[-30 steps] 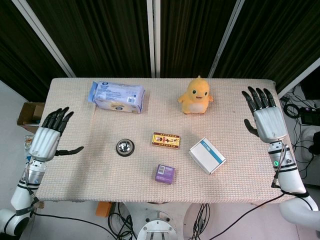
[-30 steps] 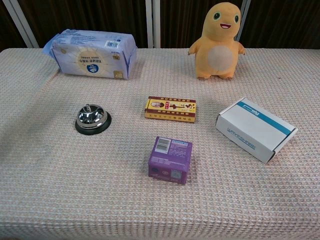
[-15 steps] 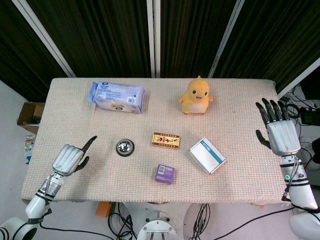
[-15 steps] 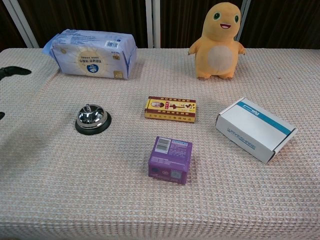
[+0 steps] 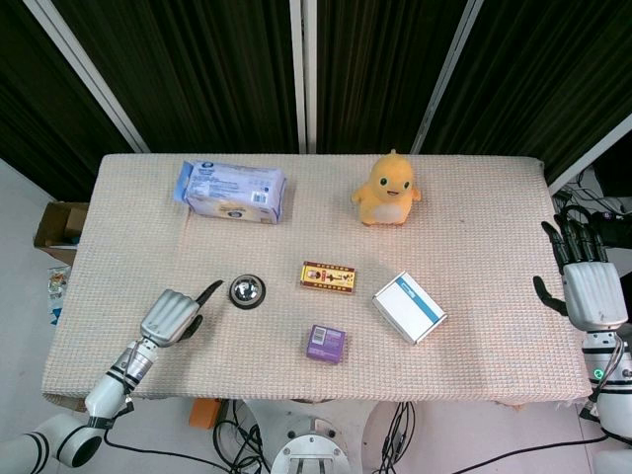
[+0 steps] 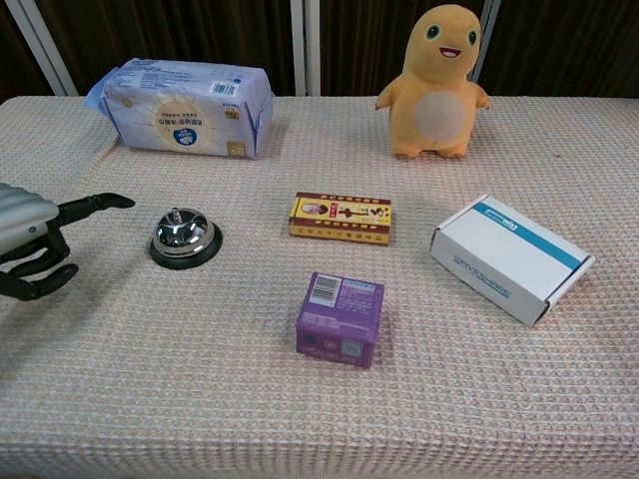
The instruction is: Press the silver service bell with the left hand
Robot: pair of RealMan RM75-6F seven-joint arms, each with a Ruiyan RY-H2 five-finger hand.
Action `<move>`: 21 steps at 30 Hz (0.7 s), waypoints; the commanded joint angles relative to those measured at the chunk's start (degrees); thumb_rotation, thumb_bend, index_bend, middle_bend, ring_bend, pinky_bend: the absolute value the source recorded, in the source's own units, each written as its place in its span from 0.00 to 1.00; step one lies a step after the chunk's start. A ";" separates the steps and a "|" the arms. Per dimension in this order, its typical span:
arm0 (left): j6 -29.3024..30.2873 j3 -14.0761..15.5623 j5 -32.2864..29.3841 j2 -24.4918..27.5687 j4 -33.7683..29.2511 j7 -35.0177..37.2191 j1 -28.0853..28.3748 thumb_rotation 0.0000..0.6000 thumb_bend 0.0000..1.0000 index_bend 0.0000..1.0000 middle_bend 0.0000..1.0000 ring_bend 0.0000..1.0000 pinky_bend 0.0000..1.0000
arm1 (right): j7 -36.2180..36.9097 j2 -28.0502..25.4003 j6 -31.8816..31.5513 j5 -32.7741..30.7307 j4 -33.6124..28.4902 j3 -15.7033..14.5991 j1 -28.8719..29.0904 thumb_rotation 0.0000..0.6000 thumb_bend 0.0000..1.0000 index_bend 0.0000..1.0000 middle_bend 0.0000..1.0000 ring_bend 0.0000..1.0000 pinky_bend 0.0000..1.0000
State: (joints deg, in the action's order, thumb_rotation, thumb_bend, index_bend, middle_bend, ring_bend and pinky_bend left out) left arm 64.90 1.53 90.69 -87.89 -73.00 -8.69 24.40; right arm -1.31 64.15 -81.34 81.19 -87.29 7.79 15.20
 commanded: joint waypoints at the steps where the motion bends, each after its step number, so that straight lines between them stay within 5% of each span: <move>1: -0.25 -0.28 0.55 -1.52 0.98 0.32 0.98 1.00 0.52 0.01 0.88 0.90 0.92 | -0.21 -0.36 0.46 -0.19 -0.39 0.36 0.25 1.00 0.27 0.00 0.00 0.00 0.00; 21: -1.46 1.18 1.28 -3.33 1.64 1.21 2.79 1.00 0.52 0.01 0.88 0.90 0.92 | -0.75 -0.11 2.14 -0.88 -0.10 1.09 0.53 1.00 0.27 0.00 0.00 0.00 0.00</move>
State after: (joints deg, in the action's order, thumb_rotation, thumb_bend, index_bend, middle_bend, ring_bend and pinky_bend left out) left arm 63.33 2.78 92.02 -91.17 -71.28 -7.41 27.17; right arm -2.05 64.04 -79.20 80.31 -87.39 8.88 15.72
